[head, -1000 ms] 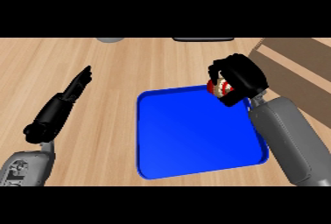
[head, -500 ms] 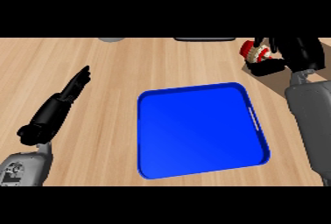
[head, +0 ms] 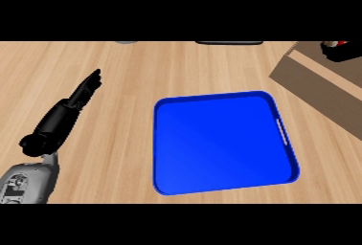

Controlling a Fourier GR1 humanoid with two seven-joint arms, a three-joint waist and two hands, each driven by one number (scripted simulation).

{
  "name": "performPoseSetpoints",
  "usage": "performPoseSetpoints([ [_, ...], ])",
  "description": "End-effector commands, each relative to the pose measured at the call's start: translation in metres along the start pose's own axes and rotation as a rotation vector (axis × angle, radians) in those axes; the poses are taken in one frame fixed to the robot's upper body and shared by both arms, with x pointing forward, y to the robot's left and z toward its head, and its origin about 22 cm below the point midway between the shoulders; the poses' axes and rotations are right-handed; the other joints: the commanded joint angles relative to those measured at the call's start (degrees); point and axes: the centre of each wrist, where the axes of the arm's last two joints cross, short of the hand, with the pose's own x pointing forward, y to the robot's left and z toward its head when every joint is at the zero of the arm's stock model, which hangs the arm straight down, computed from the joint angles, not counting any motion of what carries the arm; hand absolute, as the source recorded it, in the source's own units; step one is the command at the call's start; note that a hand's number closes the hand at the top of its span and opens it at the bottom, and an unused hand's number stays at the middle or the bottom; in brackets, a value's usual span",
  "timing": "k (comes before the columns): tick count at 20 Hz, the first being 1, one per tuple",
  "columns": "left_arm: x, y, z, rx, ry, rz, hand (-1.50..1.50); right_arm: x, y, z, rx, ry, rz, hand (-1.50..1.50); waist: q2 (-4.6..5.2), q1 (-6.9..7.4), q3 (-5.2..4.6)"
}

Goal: Pick the cupcake from the tray and place it in the cardboard box

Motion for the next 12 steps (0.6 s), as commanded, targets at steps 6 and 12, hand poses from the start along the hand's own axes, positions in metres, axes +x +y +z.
performPoseSetpoints([
  [6, 0.001, -0.008, -0.006, -0.019, -0.016, -0.001, 0.00, -0.075, -0.016, -0.004, 0.327, 0.173, 0.153, 1.50, 0.82, 1.37, 0.04],
  [12, 0.004, -0.007, -0.005, -0.037, -0.041, 0.001, 0.00, -0.112, -0.042, 0.001, 0.483, 0.208, 0.176, 1.50, 1.15, 2.89, 0.14],
])
